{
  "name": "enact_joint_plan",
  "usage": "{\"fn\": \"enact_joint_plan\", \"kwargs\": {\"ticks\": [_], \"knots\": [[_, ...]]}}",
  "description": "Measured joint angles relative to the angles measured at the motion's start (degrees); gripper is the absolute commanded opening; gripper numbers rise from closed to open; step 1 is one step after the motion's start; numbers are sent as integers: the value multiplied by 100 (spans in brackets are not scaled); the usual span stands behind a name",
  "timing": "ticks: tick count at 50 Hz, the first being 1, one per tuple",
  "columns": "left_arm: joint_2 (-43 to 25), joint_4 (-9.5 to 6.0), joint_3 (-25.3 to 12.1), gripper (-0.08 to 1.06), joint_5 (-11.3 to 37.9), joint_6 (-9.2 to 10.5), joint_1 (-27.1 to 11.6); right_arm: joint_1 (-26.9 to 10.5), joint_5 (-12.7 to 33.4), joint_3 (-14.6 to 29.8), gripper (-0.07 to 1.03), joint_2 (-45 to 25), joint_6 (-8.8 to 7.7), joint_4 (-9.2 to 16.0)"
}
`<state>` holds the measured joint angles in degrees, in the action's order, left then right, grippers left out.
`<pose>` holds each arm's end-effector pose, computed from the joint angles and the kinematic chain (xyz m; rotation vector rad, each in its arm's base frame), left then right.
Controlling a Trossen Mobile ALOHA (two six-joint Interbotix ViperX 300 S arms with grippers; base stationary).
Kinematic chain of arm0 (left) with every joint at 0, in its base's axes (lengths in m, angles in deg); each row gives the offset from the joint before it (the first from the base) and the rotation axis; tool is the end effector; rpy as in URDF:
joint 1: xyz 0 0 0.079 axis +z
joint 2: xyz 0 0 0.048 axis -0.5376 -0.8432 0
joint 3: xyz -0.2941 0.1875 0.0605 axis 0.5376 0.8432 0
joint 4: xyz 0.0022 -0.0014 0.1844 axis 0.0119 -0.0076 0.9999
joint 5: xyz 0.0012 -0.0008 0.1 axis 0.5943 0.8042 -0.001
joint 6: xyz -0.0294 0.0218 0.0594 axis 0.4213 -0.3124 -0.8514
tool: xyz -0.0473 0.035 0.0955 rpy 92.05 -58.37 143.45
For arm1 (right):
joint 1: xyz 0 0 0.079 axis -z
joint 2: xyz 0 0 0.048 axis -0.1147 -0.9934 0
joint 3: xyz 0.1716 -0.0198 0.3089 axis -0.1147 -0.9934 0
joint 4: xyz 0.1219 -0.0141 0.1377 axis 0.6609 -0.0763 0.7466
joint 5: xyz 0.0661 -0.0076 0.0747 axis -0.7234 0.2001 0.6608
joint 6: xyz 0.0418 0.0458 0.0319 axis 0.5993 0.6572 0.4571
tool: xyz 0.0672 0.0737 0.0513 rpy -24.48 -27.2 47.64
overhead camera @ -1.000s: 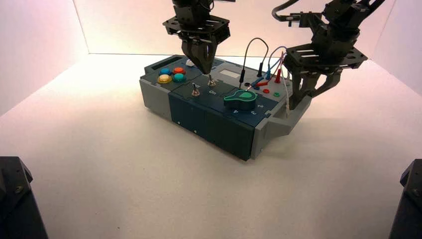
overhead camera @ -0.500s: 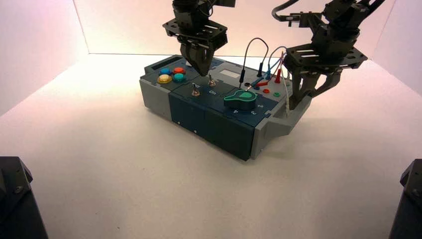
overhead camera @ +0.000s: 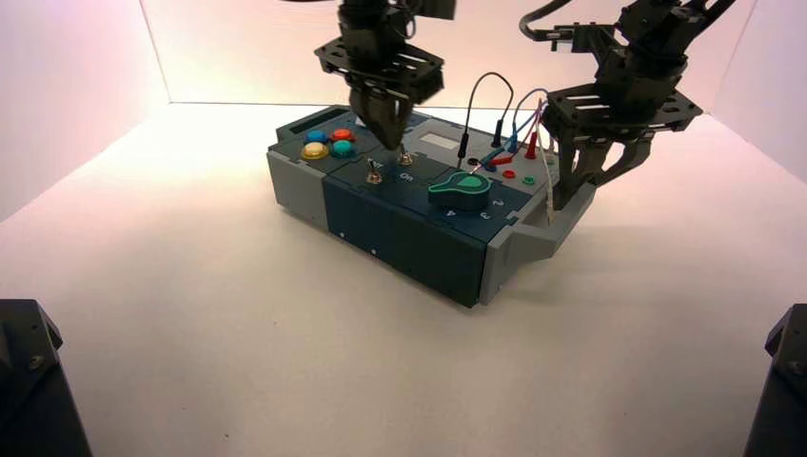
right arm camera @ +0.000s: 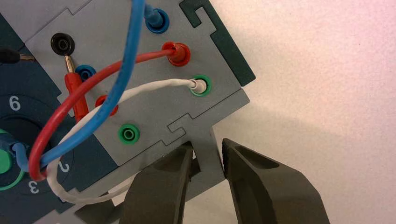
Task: Flip the top switch on with the left gripper.
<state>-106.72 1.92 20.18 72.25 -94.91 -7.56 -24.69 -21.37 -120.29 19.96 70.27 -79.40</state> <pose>0.3207 -0.2753 0.0920 0.5337 1.2759 -0.6688 0.2571 0.0897 0.0747 -0.1730 1.3423 0.2750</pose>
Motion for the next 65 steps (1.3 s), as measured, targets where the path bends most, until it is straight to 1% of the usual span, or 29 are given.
{"fn": "enact_joint_plan", "kwargs": {"ticks": [1,7,17,23,29,48,49,57,65], "knots": [[-18,18,0,-3,0,9,-18,0,0,9,27,-9,-9,0],[-18,-9,-9,-3,18,44,-9,0,18,18,27,-26,-9,9],[-18,-18,-9,-3,35,44,-18,-9,26,18,27,-26,0,0],[-18,-62,-9,-3,123,53,-18,0,26,26,27,-26,0,9],[-18,-70,-18,-3,167,62,-26,0,26,18,27,-26,0,9],[-18,-97,-26,-3,185,62,-44,0,35,18,27,-26,0,9],[-18,-123,-35,-3,193,62,-44,0,26,18,27,-26,0,9],[-9,-158,-105,-3,211,70,-62,0,35,18,27,-26,0,9],[-18,-158,-220,-3,316,70,-141,0,35,18,27,-26,0,0]]}}
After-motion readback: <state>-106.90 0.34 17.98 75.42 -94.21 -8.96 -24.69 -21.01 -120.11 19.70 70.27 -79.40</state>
